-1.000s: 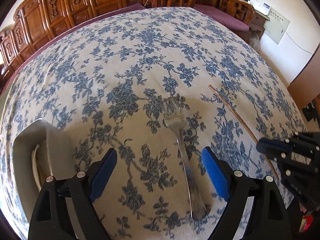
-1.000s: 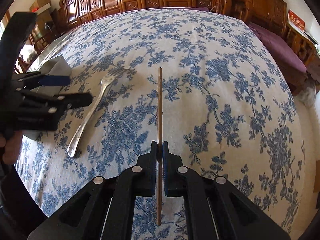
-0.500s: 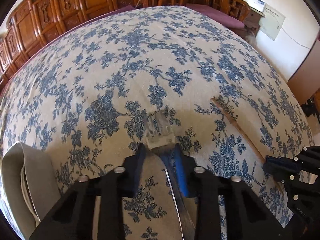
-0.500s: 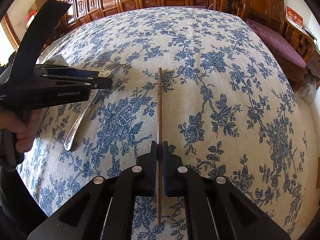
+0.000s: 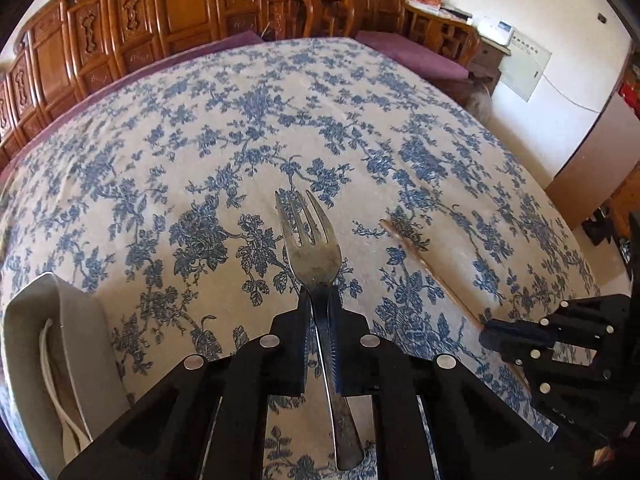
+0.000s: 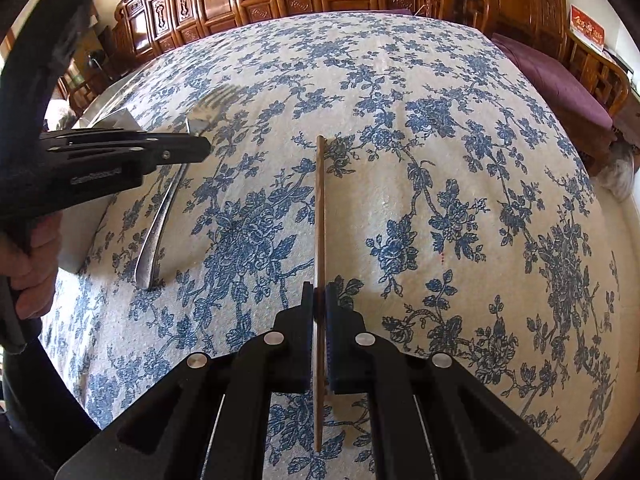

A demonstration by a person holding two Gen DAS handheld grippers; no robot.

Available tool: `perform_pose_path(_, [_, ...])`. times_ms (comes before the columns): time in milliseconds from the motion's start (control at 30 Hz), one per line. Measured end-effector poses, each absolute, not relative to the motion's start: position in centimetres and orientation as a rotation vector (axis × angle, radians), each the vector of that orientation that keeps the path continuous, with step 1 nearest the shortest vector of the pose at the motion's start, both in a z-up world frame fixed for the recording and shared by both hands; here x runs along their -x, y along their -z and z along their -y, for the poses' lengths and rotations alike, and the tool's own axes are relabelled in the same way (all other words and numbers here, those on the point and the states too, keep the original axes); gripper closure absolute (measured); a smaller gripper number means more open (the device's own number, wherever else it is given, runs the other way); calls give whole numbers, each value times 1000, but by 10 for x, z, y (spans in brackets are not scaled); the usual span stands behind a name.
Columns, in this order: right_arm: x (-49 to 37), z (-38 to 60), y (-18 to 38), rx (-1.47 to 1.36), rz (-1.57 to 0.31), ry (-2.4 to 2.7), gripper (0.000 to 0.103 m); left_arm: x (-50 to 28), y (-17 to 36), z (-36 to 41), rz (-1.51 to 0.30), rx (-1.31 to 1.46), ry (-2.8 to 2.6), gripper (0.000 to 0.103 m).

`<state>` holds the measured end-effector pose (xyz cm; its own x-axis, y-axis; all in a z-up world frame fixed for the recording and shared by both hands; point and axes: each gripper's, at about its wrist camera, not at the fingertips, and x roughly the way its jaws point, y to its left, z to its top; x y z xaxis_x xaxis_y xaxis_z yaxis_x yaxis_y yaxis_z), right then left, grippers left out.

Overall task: Organize utensils
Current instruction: 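Grasp the metal fork by its handle with the left tool, then carry the metal fork into the grey tray and open the left tool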

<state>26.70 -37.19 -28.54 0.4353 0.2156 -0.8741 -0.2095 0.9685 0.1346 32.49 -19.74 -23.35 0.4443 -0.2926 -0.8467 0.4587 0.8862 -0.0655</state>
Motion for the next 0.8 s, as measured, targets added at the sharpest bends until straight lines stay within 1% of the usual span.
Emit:
perform_pose_path(233, [-262,364,281,-3,-1082,-274,96,-310,219,186,-978,-148,483,96])
perform_pose_path(467, [-256,351,269,10,-1053,-294,97,-285,194,166,-897,-109,481,97])
perform_pose_path(567, [-253,347,266,17,-1047,-299,97,-276,184,159,-854,-108,484,101])
perform_pose_path(800, [-249,339,258,30,-1036,-302,97,-269,174,149,-811,-103,480,101])
